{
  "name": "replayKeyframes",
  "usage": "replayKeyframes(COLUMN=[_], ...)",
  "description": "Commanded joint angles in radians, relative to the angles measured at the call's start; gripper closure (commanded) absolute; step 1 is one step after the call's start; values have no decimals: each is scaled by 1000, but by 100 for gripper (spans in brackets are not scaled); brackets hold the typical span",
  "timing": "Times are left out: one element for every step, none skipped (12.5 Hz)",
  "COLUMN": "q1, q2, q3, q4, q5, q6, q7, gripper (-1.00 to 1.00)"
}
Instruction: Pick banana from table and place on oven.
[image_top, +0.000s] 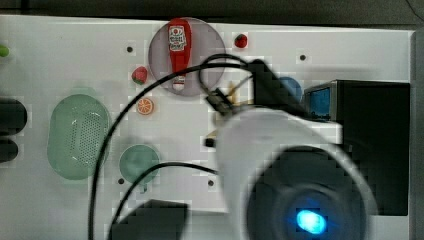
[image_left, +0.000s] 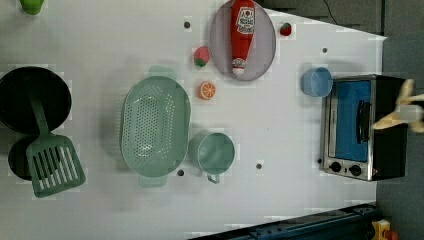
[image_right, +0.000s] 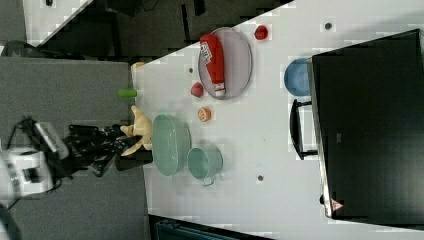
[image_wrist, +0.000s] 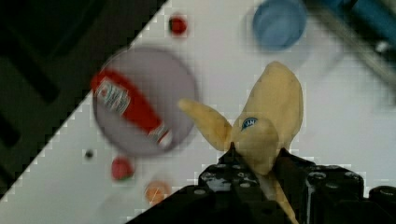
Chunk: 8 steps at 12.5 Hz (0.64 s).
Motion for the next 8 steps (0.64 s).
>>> replayKeyframes(q1=[-51, -57, -59, -59, -59, -59, -60, -60], q2=[136, 163, 194, 230, 271, 313, 355, 396], q3=[-152, -205, -259, -309, -354, -393, -426, -454], q4=[-5, 8, 21, 37, 55, 73, 91, 108], q5=[-8, -26, -34, -37, -37, -37, -38, -38], q6=[-61, -54, -44, -26, 7, 50, 95, 123], q7=[-88, -156, -231, -297, -365, -432, -494, -544], gripper=[53, 53, 53, 53, 53, 53, 53, 53])
